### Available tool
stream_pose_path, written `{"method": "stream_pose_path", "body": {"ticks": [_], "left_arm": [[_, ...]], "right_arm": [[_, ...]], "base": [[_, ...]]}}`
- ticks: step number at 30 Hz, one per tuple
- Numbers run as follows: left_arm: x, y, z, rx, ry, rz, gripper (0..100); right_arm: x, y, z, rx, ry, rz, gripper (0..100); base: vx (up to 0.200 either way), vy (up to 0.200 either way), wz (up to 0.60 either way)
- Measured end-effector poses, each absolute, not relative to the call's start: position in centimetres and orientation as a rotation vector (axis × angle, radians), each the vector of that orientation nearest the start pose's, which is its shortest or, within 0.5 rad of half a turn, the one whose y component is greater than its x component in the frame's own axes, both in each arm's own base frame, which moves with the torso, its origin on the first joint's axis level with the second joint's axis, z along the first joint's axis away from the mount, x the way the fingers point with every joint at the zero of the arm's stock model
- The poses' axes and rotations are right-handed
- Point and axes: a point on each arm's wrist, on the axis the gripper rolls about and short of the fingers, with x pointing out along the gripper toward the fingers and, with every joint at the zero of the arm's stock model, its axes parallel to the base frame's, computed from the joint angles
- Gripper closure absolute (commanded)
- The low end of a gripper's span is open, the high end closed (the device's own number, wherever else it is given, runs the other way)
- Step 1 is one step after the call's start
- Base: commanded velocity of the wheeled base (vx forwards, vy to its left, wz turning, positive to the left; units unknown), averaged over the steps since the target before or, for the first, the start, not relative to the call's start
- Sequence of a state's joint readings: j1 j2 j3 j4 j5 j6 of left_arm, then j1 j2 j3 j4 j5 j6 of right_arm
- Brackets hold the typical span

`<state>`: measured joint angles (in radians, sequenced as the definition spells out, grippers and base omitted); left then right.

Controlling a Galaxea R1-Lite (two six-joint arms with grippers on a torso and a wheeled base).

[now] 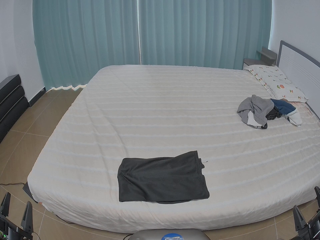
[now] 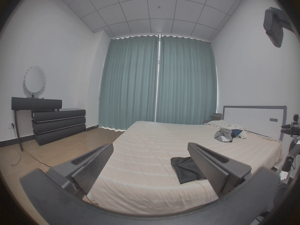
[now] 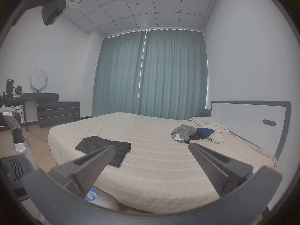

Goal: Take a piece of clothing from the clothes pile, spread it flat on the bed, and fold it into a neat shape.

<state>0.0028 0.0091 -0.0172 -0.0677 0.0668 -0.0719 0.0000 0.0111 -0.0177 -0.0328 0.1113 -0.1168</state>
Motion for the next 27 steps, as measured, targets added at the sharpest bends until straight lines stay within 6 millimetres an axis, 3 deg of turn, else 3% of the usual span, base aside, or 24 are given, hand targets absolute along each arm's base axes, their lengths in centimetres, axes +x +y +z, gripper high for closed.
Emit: {"method": "stream_pose_path", "body": {"ticks": [13, 23, 27], "left_arm": [[-2.3, 0.1, 8.1, -0.027, -0.010, 0.031, 0], [-2.3, 0.1, 8.1, -0.046, -0.010, 0.035, 0], [-2.3, 0.1, 8.1, -0.052, -0.009, 0.037, 0]], "right_arm": [[-2.3, 0.2, 8.4, 0.017, -0.039, 0.099, 0], [-2.4, 0.2, 9.4, -0.152, -0.145, 0.101, 0], [-2.4, 0.3, 9.0, -0.101, -0.104, 0.112, 0]], "base": [[0.000, 0.000, 0.00], [0.000, 0.000, 0.00], [0.000, 0.000, 0.00]]}}
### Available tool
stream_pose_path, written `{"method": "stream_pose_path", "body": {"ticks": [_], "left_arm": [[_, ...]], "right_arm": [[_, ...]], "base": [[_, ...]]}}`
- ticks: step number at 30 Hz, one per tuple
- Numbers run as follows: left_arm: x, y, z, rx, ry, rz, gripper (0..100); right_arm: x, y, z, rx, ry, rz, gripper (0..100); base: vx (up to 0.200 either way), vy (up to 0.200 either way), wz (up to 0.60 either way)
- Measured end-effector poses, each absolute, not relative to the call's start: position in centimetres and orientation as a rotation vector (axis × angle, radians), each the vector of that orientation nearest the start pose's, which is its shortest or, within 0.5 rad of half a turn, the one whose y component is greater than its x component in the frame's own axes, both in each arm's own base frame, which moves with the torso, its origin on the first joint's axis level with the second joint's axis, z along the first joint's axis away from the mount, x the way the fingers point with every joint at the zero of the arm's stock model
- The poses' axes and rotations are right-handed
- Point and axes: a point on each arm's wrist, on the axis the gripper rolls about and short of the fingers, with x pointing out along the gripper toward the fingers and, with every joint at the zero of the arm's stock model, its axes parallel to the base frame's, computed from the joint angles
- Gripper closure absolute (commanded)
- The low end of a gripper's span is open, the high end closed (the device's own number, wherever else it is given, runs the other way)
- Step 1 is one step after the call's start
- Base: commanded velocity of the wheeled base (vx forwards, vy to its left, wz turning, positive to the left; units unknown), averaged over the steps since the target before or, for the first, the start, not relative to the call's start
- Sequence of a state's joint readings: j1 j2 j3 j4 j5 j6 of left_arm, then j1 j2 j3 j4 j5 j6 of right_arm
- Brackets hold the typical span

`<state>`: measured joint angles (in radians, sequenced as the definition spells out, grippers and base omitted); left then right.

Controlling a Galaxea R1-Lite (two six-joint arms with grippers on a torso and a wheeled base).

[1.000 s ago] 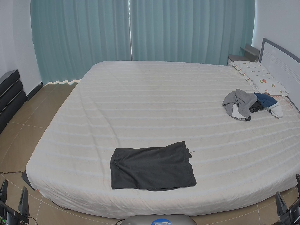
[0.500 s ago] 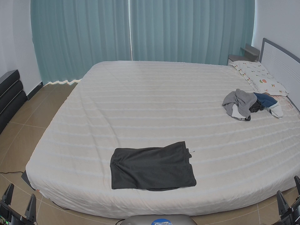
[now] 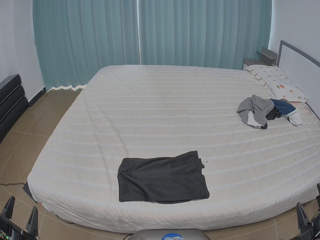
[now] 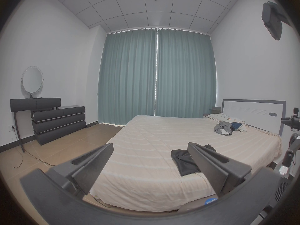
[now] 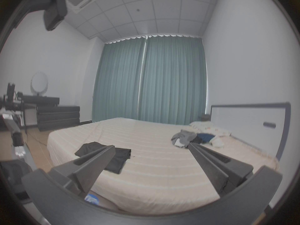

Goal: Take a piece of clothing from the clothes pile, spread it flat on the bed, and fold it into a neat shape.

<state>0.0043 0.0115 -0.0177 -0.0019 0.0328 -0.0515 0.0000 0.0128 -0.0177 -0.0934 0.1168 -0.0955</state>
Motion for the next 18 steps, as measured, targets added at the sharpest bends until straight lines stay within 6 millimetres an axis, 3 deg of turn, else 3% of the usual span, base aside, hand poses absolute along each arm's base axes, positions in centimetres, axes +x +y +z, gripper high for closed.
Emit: {"method": "stream_pose_path", "body": {"ticks": [4, 18], "left_arm": [[-2.33, 0.06, 8.09, -0.048, -0.009, 0.037, 0], [-2.31, 0.05, 8.10, -0.015, -0.008, 0.027, 0]], "right_arm": [[-2.34, 0.23, 8.54, -0.026, -0.052, 0.103, 0], [-2.31, 0.04, 8.11, -0.017, -0.008, 0.016, 0]], "base": [[0.000, 0.000, 0.00], [0.000, 0.000, 0.00]]}}
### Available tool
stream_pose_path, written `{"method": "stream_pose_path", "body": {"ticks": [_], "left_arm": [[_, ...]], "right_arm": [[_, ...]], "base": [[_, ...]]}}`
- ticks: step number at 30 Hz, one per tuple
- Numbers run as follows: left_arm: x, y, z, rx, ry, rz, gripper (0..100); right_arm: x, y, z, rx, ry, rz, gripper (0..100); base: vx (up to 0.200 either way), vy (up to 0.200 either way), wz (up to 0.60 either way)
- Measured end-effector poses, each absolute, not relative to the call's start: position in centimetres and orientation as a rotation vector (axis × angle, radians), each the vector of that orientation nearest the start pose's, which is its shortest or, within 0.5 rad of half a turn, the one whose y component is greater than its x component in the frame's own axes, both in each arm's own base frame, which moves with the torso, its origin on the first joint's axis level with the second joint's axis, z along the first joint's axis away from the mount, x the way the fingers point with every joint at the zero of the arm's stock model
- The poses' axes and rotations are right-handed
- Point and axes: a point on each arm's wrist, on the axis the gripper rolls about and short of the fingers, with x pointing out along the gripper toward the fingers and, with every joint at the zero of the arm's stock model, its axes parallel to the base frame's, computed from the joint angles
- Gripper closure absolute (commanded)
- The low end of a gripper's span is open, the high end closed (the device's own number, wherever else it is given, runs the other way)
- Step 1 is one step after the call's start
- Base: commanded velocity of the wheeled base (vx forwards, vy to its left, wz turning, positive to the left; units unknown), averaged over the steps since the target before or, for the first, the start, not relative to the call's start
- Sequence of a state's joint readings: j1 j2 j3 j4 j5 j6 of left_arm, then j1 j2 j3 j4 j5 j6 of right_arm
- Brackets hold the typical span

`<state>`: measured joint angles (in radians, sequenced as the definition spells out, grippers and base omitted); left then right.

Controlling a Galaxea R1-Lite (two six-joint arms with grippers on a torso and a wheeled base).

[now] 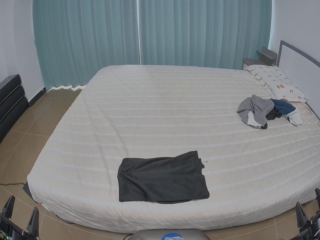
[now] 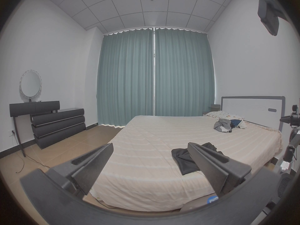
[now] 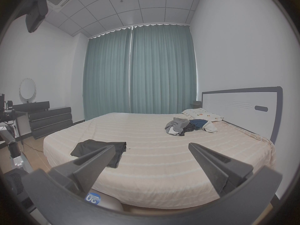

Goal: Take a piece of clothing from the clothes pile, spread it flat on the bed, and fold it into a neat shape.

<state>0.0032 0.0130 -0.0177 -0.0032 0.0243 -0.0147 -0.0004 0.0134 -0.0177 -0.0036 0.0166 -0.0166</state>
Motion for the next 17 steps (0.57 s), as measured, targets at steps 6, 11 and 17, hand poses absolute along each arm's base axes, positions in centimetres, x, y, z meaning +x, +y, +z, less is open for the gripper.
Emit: {"method": "stream_pose_path", "body": {"ticks": [6, 11, 17], "left_arm": [[-2.31, 0.05, 8.10, -0.020, -0.008, 0.026, 0], [-2.31, 0.05, 8.10, -0.027, -0.007, 0.028, 0], [-2.30, 0.05, 8.10, -0.023, -0.007, 0.028, 0]], "right_arm": [[-2.31, 0.04, 8.11, -0.020, -0.008, 0.017, 0], [-2.30, 0.04, 8.11, -0.019, -0.007, 0.016, 0], [-2.30, 0.03, 8.11, -0.013, -0.007, 0.013, 0]], "base": [[0.000, 0.000, 0.00], [0.000, 0.000, 0.00], [0.000, 0.000, 0.00]]}}
